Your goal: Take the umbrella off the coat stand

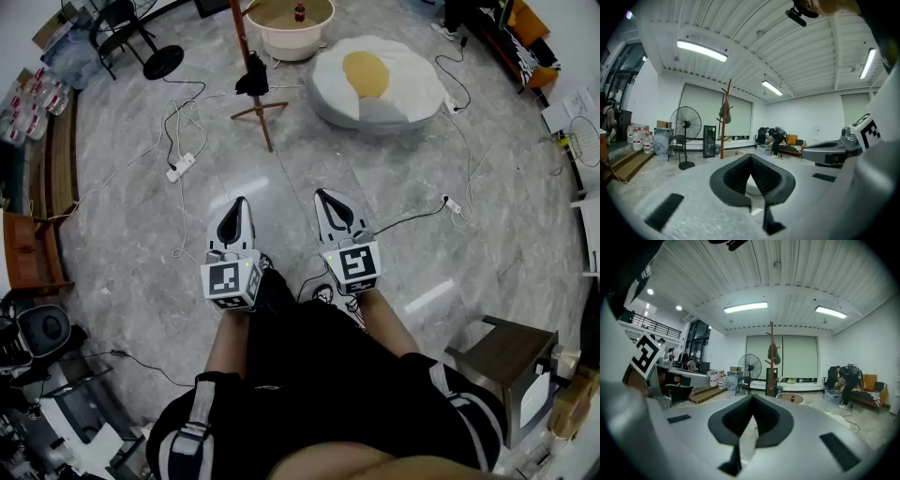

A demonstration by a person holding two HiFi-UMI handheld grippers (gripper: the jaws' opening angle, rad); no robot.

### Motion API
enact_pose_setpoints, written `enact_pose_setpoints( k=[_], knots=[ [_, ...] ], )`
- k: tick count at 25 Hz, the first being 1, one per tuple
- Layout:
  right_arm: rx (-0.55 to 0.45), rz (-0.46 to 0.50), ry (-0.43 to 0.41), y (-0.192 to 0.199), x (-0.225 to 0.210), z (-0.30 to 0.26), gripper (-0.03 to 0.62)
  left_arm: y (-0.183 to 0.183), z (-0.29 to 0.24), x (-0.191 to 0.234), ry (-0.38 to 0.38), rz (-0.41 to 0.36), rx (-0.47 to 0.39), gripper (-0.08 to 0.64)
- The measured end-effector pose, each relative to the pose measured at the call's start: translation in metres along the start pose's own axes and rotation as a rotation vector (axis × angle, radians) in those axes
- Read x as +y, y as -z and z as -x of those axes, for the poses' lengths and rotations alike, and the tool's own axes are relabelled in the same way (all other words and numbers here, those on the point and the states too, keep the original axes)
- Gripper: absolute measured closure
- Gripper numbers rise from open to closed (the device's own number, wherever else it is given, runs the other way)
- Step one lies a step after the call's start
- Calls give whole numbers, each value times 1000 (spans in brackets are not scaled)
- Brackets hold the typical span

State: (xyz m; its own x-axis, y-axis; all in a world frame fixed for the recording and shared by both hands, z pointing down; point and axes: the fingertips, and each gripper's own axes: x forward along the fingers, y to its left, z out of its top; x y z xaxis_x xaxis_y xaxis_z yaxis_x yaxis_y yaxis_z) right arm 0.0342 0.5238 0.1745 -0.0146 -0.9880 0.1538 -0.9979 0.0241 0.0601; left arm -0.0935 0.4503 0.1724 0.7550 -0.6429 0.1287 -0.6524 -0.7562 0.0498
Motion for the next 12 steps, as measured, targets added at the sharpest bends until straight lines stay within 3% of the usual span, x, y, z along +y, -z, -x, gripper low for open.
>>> enact_pose_setpoints(
  k=[8, 12],
  knots=[
    [1, -67, -4, 14, 31, -69, 585, 15, -23, 72, 65, 13, 48, 563],
    [46, -36, 17, 19, 36, -97, 524, 24, -41, 103, 120, 31, 81, 563]
  ],
)
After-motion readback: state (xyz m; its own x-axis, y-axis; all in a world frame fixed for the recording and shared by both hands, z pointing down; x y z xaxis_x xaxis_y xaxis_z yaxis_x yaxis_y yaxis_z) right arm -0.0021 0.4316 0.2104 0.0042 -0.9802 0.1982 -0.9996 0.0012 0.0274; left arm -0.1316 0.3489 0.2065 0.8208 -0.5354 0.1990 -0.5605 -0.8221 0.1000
